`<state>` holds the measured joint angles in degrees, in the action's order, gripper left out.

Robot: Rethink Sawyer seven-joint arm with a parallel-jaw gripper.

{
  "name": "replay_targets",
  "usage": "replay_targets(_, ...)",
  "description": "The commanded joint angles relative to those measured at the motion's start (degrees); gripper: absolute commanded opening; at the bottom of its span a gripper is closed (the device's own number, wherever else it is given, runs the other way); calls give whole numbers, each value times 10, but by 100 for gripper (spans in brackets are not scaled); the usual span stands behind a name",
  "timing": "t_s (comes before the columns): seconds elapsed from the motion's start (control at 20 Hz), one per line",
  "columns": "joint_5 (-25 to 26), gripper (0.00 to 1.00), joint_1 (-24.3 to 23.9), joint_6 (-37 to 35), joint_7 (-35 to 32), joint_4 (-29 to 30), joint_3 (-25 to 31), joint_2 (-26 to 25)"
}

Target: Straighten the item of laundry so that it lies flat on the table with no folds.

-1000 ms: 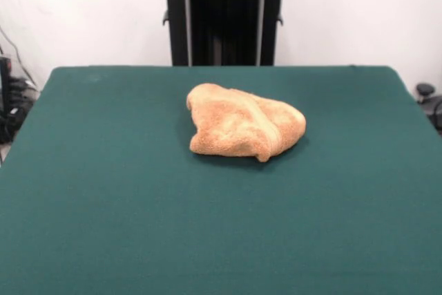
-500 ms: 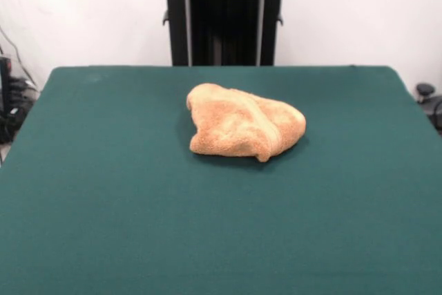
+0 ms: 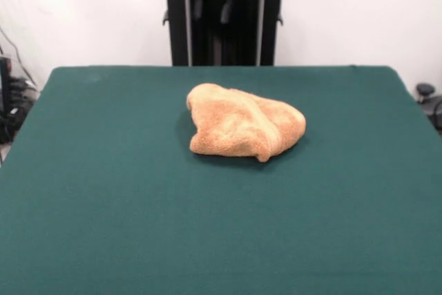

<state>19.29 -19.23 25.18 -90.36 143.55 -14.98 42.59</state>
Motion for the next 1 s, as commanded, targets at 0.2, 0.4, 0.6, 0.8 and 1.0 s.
replay_targets(0.2, 1, 100, -38, -196, -28, -95, 71, 10)
replay_targets(0.4, -19, 100, -26, -249, -41, -133, 107, 14)
replay_targets(0.6, -22, 100, 4, -230, -69, -162, 88, -7)
replay_targets(0.8, -11, 100, -15, -258, -62, -195, 108, -45)
replay_targets(1.0, -21, 100, 7, -344, -41, -223, 100, -21)
